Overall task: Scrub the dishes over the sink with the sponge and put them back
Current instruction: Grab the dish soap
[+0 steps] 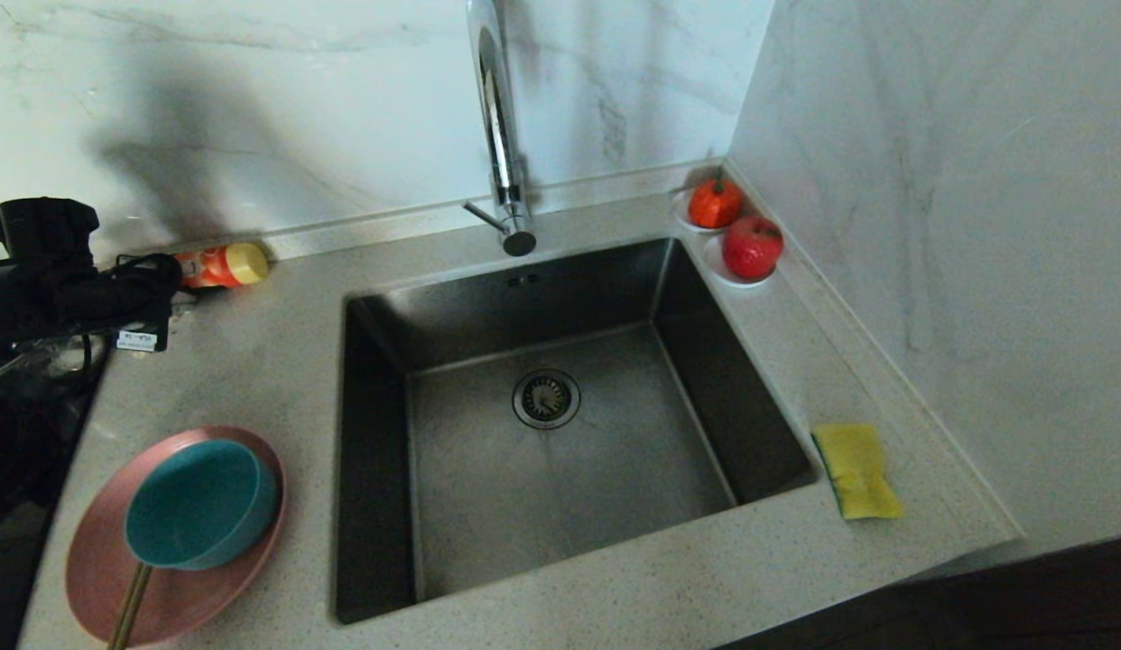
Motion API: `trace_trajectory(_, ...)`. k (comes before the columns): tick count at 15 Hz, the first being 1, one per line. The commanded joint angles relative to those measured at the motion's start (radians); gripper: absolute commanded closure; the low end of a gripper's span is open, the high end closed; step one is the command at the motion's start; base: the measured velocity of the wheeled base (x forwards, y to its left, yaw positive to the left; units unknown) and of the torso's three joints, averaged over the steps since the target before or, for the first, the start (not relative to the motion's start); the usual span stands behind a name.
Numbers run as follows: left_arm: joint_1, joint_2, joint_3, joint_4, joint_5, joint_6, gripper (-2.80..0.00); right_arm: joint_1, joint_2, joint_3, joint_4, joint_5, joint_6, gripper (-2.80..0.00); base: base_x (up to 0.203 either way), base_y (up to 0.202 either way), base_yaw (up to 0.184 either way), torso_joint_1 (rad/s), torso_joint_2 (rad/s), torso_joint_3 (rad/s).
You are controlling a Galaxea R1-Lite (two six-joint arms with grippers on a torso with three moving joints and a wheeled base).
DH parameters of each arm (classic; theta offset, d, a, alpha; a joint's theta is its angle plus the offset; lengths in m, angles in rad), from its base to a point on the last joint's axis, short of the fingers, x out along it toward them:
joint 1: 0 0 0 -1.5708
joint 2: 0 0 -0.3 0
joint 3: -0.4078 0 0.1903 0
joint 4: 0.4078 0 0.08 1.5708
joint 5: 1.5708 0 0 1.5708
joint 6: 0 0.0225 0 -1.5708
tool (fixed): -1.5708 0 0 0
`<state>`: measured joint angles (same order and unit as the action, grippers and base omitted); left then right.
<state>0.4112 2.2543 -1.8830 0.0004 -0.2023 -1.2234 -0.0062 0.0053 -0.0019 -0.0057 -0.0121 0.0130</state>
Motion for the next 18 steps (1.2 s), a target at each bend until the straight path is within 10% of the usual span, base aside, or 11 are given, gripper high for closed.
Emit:
trace_trajectory(1,-0.002,0.002,-0.002,0.0,-0.002,-0.007,0.0,0.0,0.001,0.002,0.0,0.0,0.001,0.0,0.0,0.0,0.0,0.0,0.0,0.0)
trace_trajectory(18,0.008,-0.023,-0.003,0.013,0.018,0.014,0.0,0.0,0.001,0.0,0.0,0.0,0.001,0.0,0.0,0.0,0.0,0.0,0.0,0.0)
